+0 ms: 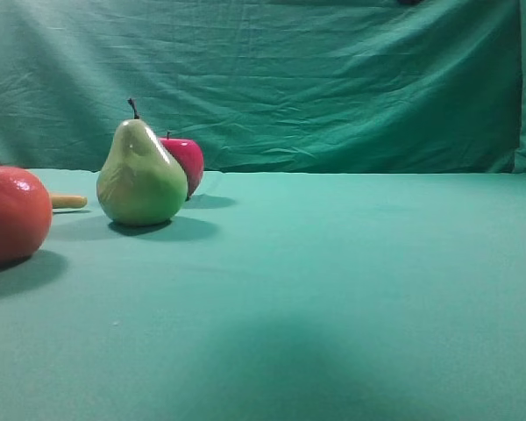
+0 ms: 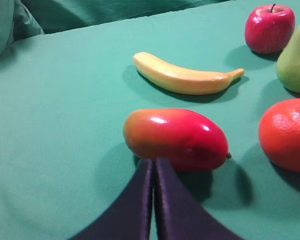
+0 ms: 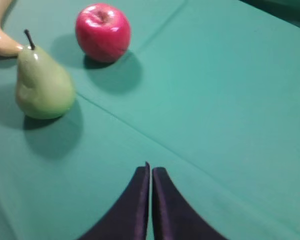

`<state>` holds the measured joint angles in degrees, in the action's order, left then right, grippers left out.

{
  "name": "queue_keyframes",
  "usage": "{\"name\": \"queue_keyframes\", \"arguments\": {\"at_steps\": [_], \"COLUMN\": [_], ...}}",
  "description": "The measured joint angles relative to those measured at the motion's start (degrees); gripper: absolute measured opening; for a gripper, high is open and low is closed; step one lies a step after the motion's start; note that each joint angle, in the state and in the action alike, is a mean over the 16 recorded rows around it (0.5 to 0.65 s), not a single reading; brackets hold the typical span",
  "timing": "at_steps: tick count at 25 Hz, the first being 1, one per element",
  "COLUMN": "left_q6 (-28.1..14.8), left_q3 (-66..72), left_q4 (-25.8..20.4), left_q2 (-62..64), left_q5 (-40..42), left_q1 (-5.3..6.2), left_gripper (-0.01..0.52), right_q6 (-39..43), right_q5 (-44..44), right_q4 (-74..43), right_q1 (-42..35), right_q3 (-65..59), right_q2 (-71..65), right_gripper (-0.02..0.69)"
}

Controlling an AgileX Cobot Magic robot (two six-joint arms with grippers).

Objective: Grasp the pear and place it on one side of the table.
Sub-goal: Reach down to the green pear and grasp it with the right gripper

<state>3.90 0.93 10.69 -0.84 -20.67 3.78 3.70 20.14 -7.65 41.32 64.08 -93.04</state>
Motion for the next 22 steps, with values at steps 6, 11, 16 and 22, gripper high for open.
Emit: {"name": "queue_keyframes", "arguments": {"at_steps": [6,11,16,22], "left_q6": [0.00,0.00,0.00,0.00], "left_q3": [0.00,0.00,0.00,0.00], "left_q4": [0.00,0.00,0.00,0.00], "left_q2": [0.00,0.00,0.00,0.00], "left_q5": [0.00,0.00,0.00,0.00], "left_q1": [0.00,0.00,0.00,0.00], "left_gripper": [0.000,0.000,0.000,0.000], "right_q6": [-3.92,-8.51,-13.07,-15.28], "right_q5": [5.31,8.89,9.66,8.11], "right_q4": [5.21,10.89,15.46,17.37], "right_q1": [2.43,3.09,3.49,3.97], "right_q3": [12.22,20.12,24.75,27.18], "right_q2": [-10.30,-16.60,-21.55,-26.89], "right_gripper": [0.240,0.445,0.615,0.650]}}
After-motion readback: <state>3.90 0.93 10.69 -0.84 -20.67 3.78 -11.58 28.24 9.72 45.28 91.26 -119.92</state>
